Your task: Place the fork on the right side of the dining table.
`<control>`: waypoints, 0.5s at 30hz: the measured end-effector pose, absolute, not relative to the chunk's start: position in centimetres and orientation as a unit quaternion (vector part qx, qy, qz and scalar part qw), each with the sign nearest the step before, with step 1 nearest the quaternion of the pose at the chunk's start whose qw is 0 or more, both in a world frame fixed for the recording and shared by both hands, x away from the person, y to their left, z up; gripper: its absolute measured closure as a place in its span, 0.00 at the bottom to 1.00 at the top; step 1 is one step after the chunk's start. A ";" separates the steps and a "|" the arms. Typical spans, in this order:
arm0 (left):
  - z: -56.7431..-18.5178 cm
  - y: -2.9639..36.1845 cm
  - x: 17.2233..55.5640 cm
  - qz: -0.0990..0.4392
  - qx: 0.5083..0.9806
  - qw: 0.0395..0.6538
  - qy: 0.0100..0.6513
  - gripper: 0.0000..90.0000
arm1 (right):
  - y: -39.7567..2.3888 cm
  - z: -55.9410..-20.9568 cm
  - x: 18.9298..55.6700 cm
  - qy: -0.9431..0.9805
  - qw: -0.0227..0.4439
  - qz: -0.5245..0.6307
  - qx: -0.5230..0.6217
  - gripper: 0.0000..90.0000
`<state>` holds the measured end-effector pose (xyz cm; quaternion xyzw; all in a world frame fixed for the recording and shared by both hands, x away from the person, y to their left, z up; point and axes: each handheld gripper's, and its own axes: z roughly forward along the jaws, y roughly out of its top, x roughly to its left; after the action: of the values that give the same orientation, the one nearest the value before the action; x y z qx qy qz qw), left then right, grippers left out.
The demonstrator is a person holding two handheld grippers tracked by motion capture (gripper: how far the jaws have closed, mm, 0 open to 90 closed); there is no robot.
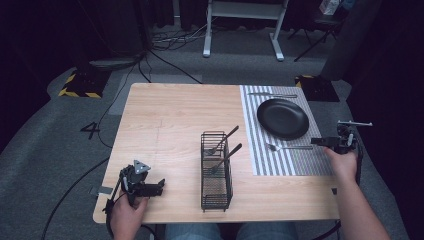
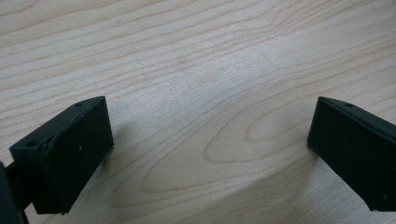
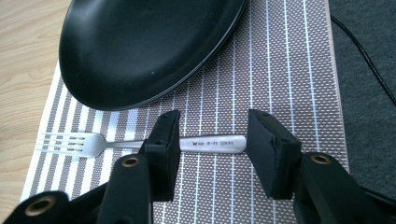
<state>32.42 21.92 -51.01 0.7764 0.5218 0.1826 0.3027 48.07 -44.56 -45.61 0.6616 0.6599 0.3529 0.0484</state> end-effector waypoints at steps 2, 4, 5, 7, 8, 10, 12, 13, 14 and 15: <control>-51.0 21.9 32.4 0.183 0.776 0.303 0.522 0.00 | -44.5 -45.2 47.8 0.664 0.054 0.356 0.656 0.60; -51.0 21.9 32.4 0.183 0.776 0.303 0.522 0.00 | -44.2 -44.6 47.5 0.670 0.064 0.358 0.648 0.59; -51.0 21.9 32.4 0.183 0.776 0.303 0.522 0.00 | -44.0 -44.3 47.4 0.673 0.069 0.359 0.643 0.59; -51.0 21.9 32.4 0.183 0.776 0.303 0.522 0.00 | -43.6 -43.5 47.0 0.682 0.080 0.365 0.629 0.58; -51.0 21.9 32.4 0.183 0.776 0.303 0.522 0.00 | -43.3 -43.0 46.8 0.688 0.086 0.367 0.620 0.58; -51.0 21.9 32.4 0.183 0.776 0.303 0.522 0.00 | -42.8 -42.2 46.3 0.697 0.095 0.372 0.606 0.57; -51.0 21.9 32.4 0.183 0.776 0.303 0.522 0.00 | -42.0 -41.1 45.7 0.708 0.104 0.379 0.587 0.57; -51.0 21.9 32.4 0.183 0.776 0.303 0.522 0.00 | -42.0 -41.1 45.7 0.708 0.104 0.379 0.587 0.57; -51.0 21.9 32.4 0.183 0.776 0.303 0.522 0.00 | -41.7 -40.7 45.5 0.711 0.107 0.383 0.580 0.57; -51.0 21.9 32.4 0.183 0.776 0.303 0.522 0.00 | -41.3 -40.2 45.1 0.716 0.111 0.388 0.570 0.57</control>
<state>32.41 21.92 -51.01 0.7763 0.5218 0.1827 0.3028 45.13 -41.31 -40.15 0.5696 0.7161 0.3881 0.1106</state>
